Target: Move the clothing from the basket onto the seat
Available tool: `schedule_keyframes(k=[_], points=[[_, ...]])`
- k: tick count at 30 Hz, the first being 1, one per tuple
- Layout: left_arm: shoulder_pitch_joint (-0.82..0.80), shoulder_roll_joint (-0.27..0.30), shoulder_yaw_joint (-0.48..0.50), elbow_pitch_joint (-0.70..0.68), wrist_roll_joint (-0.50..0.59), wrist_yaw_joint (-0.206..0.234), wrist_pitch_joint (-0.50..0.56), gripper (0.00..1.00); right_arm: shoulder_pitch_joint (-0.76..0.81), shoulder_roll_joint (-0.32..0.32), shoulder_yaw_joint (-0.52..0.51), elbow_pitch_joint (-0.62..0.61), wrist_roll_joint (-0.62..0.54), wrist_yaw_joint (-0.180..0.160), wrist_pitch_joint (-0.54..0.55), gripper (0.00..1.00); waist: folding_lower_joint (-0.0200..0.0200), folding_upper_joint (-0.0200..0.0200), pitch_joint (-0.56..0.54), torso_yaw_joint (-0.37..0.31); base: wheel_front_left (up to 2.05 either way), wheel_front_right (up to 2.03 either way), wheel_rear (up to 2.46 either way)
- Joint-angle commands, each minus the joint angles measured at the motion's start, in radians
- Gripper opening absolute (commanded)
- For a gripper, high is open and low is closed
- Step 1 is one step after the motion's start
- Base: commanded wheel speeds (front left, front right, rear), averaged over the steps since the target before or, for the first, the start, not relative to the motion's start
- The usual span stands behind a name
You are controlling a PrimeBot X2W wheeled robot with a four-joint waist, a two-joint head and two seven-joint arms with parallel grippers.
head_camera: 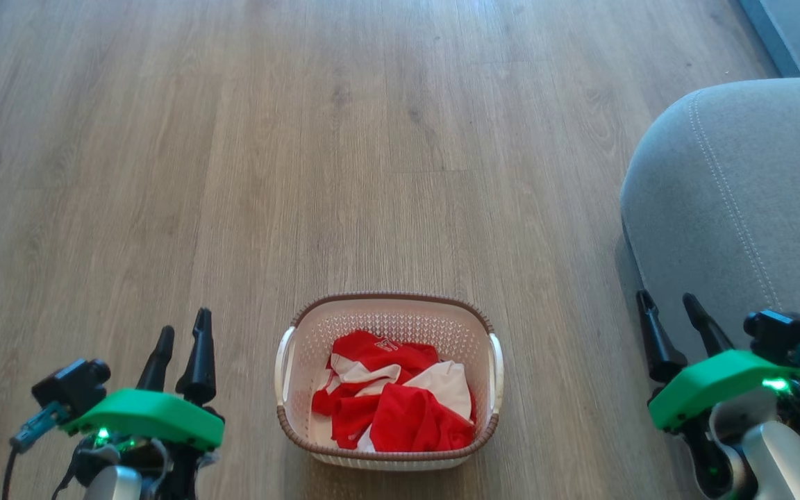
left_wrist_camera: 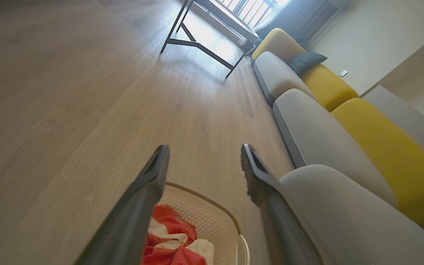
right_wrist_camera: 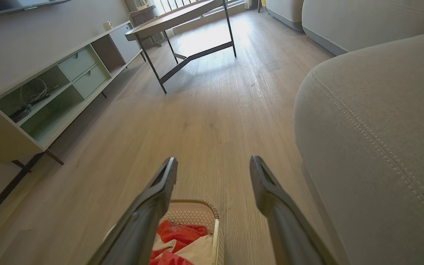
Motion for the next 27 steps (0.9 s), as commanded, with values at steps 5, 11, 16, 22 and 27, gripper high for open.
schedule_keyframes(k=[5,11,16,22,27], points=[[-0.055,0.023,0.014,-0.035,0.073,-0.004,-0.024,1.00,-0.049,-0.033,0.030,-0.034,-0.060,0.005,-0.027,1.00,0.0000,0.0000,0.000,-0.001,0.00,0.00,0.00],[-0.059,0.028,0.011,-0.033,0.141,-0.005,-0.042,1.00,-0.051,-0.046,0.052,-0.032,-0.114,0.005,-0.044,1.00,0.0000,0.0000,0.003,-0.003,0.00,0.00,0.00],[-0.059,0.033,0.007,-0.028,0.206,-0.005,-0.057,1.00,-0.050,-0.047,0.060,-0.028,-0.137,0.006,-0.059,1.00,-0.0001,0.0000,0.004,-0.007,0.00,0.00,0.00],[-0.061,0.037,0.005,-0.017,0.277,-0.005,-0.074,1.00,-0.044,-0.047,0.065,-0.017,-0.133,0.006,-0.077,1.00,-0.0001,0.0000,0.005,-0.008,0.00,0.00,0.00],[-0.064,0.040,0.001,-0.012,0.333,-0.006,-0.089,1.00,-0.049,-0.060,0.084,-0.009,-0.158,0.006,-0.091,1.00,-0.0001,0.0000,0.007,-0.008,0.00,0.00,0.00]])
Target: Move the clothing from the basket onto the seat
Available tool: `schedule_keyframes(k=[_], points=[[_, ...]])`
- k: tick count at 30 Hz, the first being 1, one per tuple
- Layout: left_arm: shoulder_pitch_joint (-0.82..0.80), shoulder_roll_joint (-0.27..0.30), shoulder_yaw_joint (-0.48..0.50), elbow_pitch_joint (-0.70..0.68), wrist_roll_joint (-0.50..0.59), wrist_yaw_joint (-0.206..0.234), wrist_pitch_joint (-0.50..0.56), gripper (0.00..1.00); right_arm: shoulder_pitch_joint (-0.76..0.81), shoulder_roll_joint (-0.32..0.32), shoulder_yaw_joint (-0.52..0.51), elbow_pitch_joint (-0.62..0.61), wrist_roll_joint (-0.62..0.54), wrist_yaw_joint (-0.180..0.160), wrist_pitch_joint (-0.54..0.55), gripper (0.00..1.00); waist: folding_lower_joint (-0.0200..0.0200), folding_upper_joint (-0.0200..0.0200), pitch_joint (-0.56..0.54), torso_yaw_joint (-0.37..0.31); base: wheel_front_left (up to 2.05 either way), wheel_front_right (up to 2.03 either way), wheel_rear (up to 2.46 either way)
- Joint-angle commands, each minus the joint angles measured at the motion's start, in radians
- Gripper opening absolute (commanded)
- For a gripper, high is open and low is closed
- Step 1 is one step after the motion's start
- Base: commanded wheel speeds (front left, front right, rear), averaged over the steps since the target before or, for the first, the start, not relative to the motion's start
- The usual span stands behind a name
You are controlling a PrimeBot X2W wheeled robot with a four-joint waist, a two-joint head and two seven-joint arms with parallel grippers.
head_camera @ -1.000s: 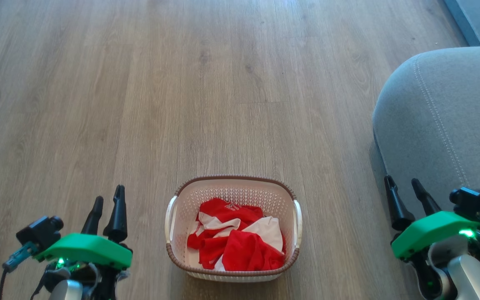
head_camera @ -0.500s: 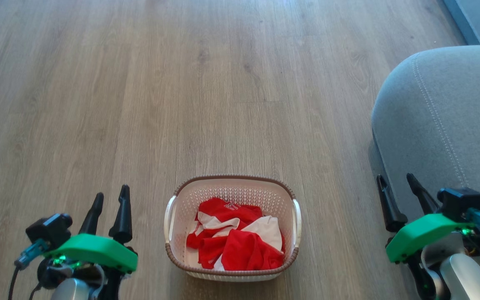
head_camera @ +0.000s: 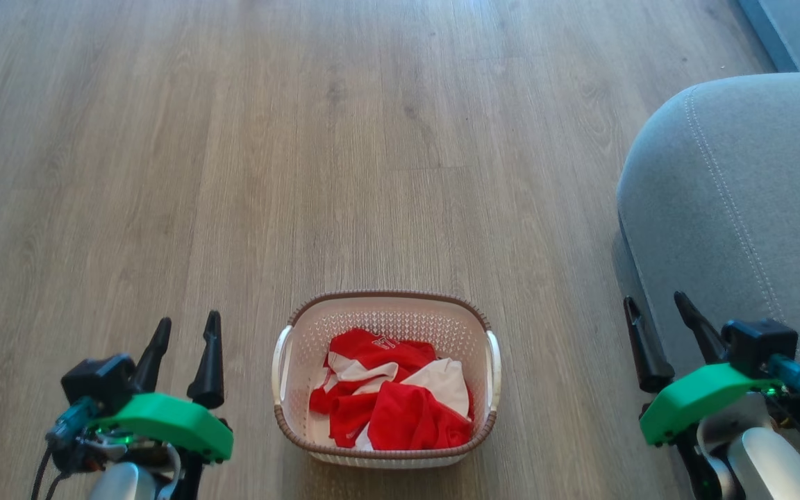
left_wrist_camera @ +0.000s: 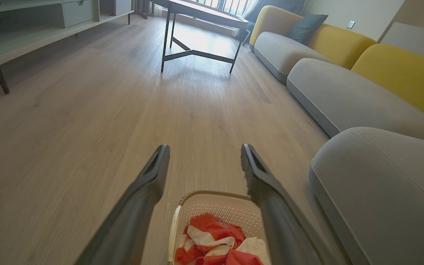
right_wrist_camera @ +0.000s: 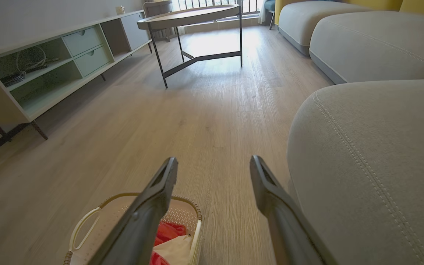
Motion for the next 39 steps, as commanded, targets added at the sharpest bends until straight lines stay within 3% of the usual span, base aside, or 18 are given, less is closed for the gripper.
schedule_keyframes(k=[1,17,39], points=[[-0.062,0.020,0.019,-0.025,0.040,-0.006,-0.016,1.00,-0.046,-0.032,0.024,-0.026,-0.036,0.006,-0.022,1.00,0.0000,0.0000,0.001,0.000,0.00,0.00,0.00],[-0.071,0.026,0.008,-0.017,0.202,-0.007,-0.059,1.00,-0.052,-0.052,0.054,-0.020,-0.170,0.007,-0.065,1.00,0.0000,0.0000,0.003,-0.006,0.00,0.00,0.00],[-0.081,0.025,0.005,0.019,0.170,-0.007,-0.059,1.00,-0.041,-0.043,0.033,-0.020,-0.150,0.007,-0.065,1.00,0.0000,0.0000,0.004,-0.011,0.00,0.00,0.00]])
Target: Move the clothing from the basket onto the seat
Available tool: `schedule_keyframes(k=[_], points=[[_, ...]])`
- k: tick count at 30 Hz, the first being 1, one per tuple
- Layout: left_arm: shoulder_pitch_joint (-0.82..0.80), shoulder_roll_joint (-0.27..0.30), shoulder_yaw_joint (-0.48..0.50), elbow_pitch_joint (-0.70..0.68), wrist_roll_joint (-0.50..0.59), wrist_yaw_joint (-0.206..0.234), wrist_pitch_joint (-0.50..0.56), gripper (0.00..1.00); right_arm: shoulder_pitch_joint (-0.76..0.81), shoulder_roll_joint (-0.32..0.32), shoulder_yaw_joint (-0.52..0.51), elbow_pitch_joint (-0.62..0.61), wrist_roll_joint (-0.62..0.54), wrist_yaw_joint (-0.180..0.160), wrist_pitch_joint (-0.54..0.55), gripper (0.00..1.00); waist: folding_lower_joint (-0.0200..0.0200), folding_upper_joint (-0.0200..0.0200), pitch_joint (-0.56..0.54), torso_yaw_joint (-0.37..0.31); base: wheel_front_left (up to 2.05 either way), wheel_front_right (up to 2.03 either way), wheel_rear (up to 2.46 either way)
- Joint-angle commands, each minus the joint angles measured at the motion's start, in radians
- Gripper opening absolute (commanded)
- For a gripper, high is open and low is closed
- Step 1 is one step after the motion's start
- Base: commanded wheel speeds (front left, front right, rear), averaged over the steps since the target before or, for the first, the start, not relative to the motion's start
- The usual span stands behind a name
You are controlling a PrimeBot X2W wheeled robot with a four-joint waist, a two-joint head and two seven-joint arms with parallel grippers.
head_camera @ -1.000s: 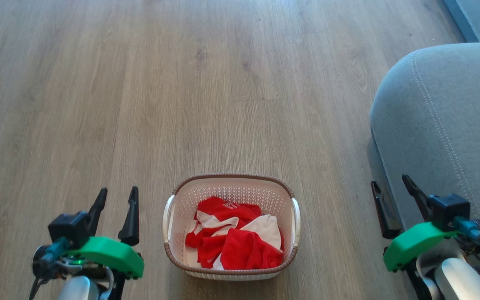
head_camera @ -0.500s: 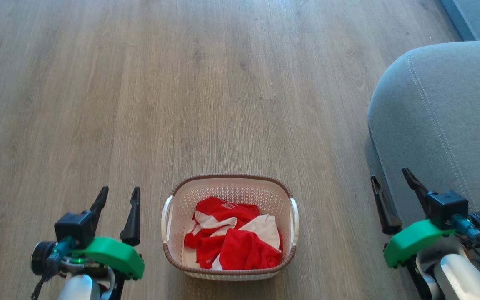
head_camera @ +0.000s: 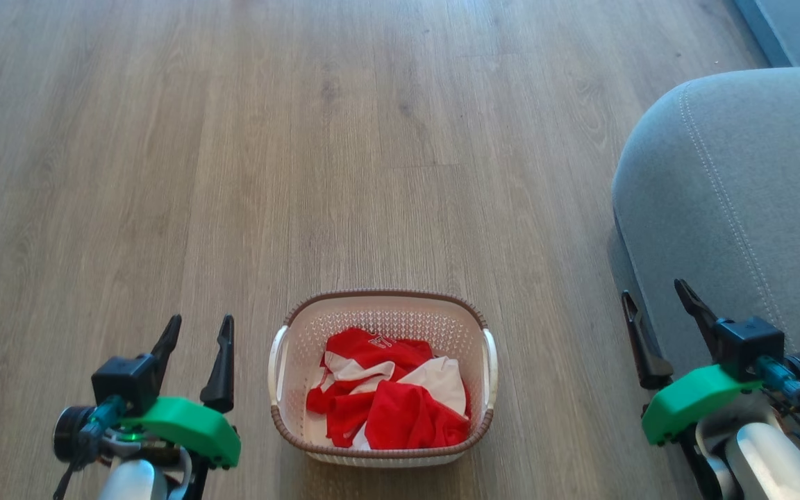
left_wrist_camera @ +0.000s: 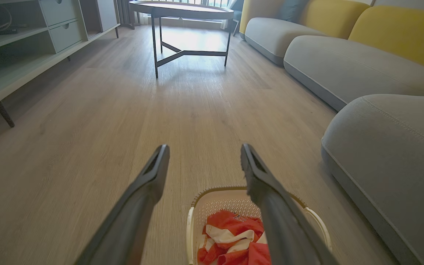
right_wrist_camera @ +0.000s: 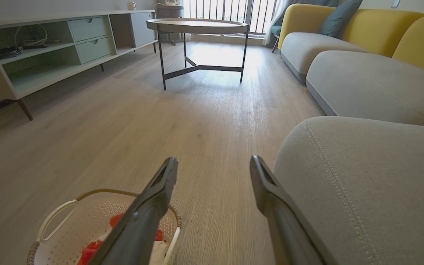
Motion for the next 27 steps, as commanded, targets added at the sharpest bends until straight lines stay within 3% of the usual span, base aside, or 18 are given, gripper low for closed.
schedule_keyframes(k=[1,14,27], points=[[-0.062,0.019,0.028,-0.027,-0.009,-0.006,-0.010,1.00,-0.023,-0.016,0.009,-0.028,0.001,0.007,-0.013,1.00,0.0000,0.0000,0.000,0.000,0.00,0.00,0.00],[-0.079,0.022,0.021,-0.036,-0.011,-0.006,-0.010,1.00,-0.032,-0.014,-0.004,-0.039,-0.009,0.007,-0.013,1.00,0.0000,0.0000,0.050,-0.003,0.00,0.00,0.00],[-0.198,0.038,-0.005,-0.059,-0.012,-0.006,-0.010,1.00,-0.133,0.024,-0.056,-0.088,-0.059,0.007,-0.013,1.00,0.0000,0.0000,0.291,-0.015,0.00,0.00,0.00]])
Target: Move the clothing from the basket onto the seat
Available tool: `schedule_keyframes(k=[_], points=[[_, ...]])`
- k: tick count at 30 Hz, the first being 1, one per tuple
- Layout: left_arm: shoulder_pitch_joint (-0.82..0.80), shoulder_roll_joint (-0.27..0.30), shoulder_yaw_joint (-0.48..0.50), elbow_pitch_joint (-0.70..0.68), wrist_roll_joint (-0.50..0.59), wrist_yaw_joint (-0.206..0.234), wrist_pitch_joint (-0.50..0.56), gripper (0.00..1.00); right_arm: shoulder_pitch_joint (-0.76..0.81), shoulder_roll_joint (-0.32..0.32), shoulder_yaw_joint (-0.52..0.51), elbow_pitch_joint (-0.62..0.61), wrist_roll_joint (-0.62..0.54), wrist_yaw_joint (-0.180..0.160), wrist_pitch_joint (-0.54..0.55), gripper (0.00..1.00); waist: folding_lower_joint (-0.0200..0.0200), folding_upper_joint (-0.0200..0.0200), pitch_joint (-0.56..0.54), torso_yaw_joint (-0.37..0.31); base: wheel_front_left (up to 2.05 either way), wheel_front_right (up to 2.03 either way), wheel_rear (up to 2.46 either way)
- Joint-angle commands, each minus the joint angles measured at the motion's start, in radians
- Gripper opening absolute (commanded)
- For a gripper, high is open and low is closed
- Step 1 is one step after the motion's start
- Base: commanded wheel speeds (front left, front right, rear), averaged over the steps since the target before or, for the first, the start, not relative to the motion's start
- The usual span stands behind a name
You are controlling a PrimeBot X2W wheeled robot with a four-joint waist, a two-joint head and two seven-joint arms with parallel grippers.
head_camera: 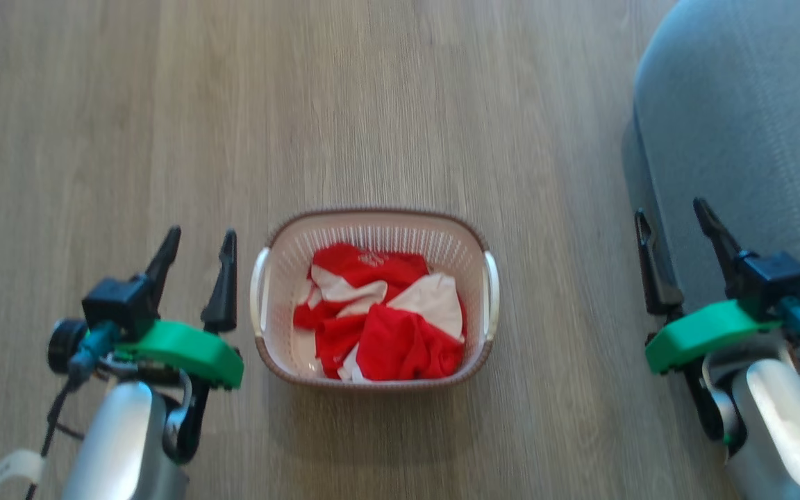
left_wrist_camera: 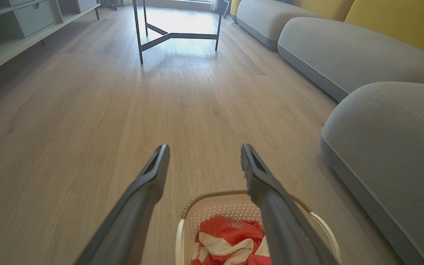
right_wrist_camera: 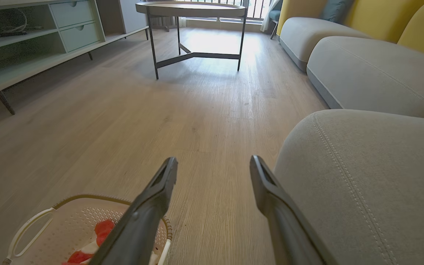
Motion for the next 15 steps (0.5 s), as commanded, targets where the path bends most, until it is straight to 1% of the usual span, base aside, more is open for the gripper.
schedule_keyframes(k=[1,2,3,4,9,15], points=[[-0.058,0.029,0.027,-0.036,-0.004,-0.006,-0.010,1.00,-0.032,-0.003,0.004,-0.038,-0.012,0.007,-0.013,1.00,-0.0002,0.0000,0.079,-0.007,0.00,0.00,0.00],[-0.071,0.032,0.025,-0.038,-0.004,-0.006,-0.010,1.00,-0.043,0.000,-0.001,-0.044,-0.016,0.007,-0.013,1.00,-0.0002,0.0000,0.103,-0.008,0.00,0.00,0.00],[-0.071,0.032,0.025,-0.038,-0.004,-0.006,-0.010,1.00,-0.043,0.000,-0.001,-0.044,-0.016,0.007,-0.013,1.00,-0.0002,0.0000,0.103,-0.008,0.00,0.00,0.00],[-0.102,0.037,0.020,-0.041,-0.003,-0.006,-0.010,1.00,-0.067,0.006,-0.012,-0.055,-0.025,0.007,-0.013,1.00,-0.0002,0.0000,0.152,-0.010,0.00,0.00,0.00],[-0.189,0.052,-0.020,-0.044,0.010,-0.006,-0.010,1.00,-0.129,0.022,-0.051,-0.083,-0.047,0.007,-0.013,1.00,-0.0002,0.0000,0.268,-0.014,0.00,0.00,0.00],[-0.328,0.082,-0.163,-0.020,0.038,-0.006,-0.010,1.00,-0.191,0.042,-0.081,-0.110,-0.062,0.007,-0.013,1.00,-0.0002,0.0000,0.378,-0.026,0.00,0.00,0.00]])
